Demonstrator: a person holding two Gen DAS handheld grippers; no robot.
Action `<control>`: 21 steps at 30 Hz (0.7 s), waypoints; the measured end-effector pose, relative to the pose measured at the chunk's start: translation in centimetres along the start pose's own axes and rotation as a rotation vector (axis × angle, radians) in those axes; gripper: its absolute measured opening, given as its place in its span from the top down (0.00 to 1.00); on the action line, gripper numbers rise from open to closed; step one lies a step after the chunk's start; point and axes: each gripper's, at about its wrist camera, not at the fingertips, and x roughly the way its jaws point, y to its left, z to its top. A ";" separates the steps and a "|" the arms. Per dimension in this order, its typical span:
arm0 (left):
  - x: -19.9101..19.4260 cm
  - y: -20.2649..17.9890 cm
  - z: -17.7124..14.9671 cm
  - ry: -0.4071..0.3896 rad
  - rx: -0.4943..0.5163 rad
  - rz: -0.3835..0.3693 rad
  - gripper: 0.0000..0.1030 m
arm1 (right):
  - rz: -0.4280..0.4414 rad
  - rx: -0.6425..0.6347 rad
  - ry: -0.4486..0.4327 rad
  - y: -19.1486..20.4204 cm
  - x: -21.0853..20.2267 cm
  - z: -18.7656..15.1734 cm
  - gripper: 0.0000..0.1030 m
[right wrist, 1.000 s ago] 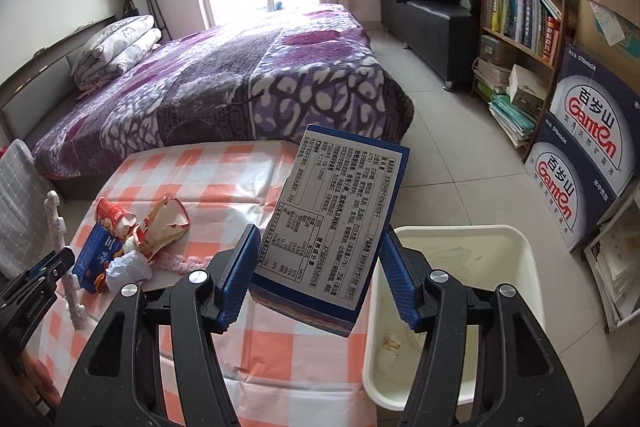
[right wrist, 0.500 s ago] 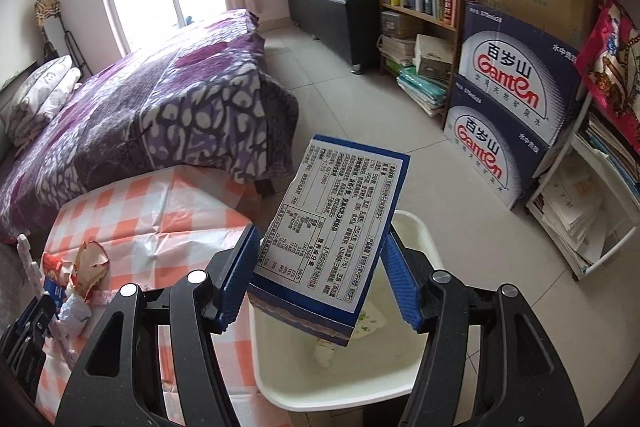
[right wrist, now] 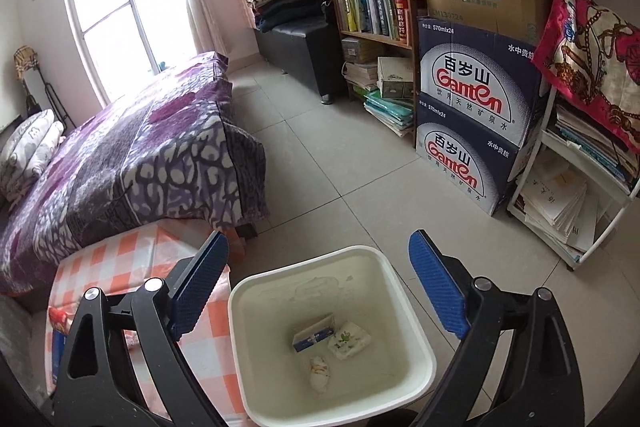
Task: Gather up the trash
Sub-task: 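Carry the pink strip and medicine box over the bin and release both, then grasp the crumpled white paper ball with the left gripper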
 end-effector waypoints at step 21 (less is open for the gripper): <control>2.2 -1.3 1.7 0.077 -0.047 -0.188 0.32 | 0.116 0.106 0.014 1.0 -0.3 0.8 0.12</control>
